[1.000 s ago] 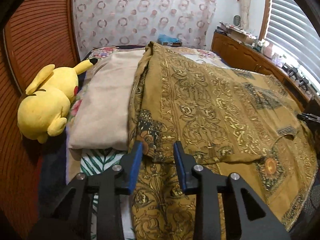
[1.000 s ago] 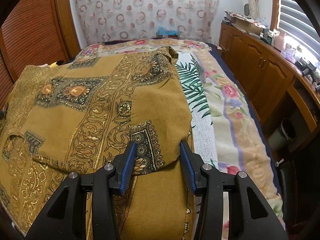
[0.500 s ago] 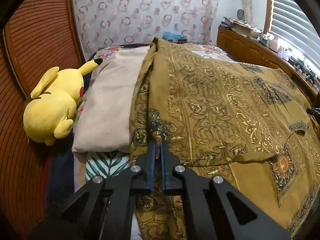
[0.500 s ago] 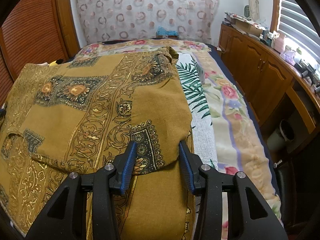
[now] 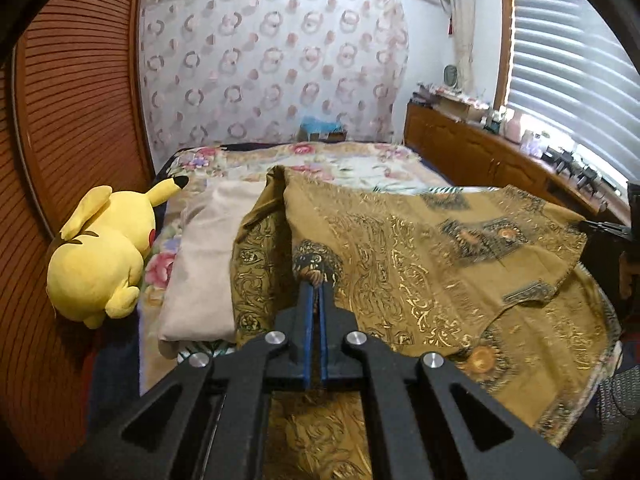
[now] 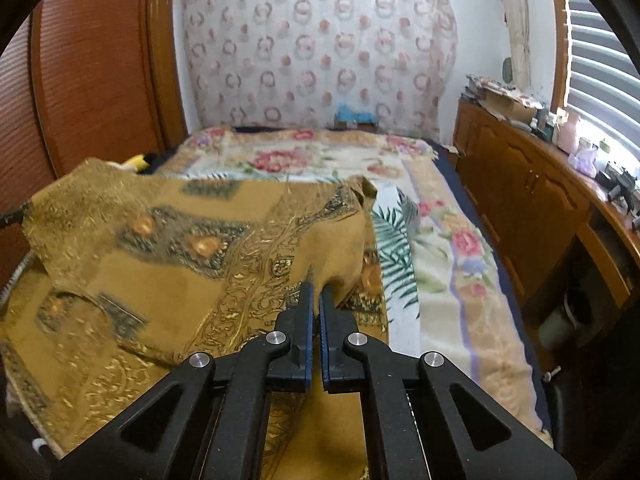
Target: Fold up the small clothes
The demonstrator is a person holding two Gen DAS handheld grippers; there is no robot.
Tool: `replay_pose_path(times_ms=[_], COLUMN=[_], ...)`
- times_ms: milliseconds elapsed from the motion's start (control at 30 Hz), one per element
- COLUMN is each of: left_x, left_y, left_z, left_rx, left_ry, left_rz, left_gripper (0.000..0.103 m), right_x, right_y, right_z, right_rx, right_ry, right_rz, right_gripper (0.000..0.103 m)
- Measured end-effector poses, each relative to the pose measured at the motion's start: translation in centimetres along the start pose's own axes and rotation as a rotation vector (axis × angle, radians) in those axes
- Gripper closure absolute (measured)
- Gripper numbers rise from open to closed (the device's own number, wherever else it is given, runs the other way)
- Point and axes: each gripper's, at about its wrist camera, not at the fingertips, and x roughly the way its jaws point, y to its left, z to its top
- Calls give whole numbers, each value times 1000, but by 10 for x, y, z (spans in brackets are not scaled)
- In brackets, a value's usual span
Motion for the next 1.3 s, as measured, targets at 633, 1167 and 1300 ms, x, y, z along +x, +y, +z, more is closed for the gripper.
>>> replay_pose_path(times_ms=[633,1167,1300], left_x=[-75,-68,-85], left_y=[-8,-13,-16], left_z=[-98,-115,-98], left_rx=[-106,-117,-114], left_ry=[61,117,69], left_rz=[-7,14,6], left_gripper=[103,103,103], right_x=[-85,-74,-95], right_y=[-5,0,1], right_z=[-62,-101,-84], right_rx=[6,29,28], right_ry=[24,98,37], right_rz=[23,10,27], right_gripper=[103,103,103])
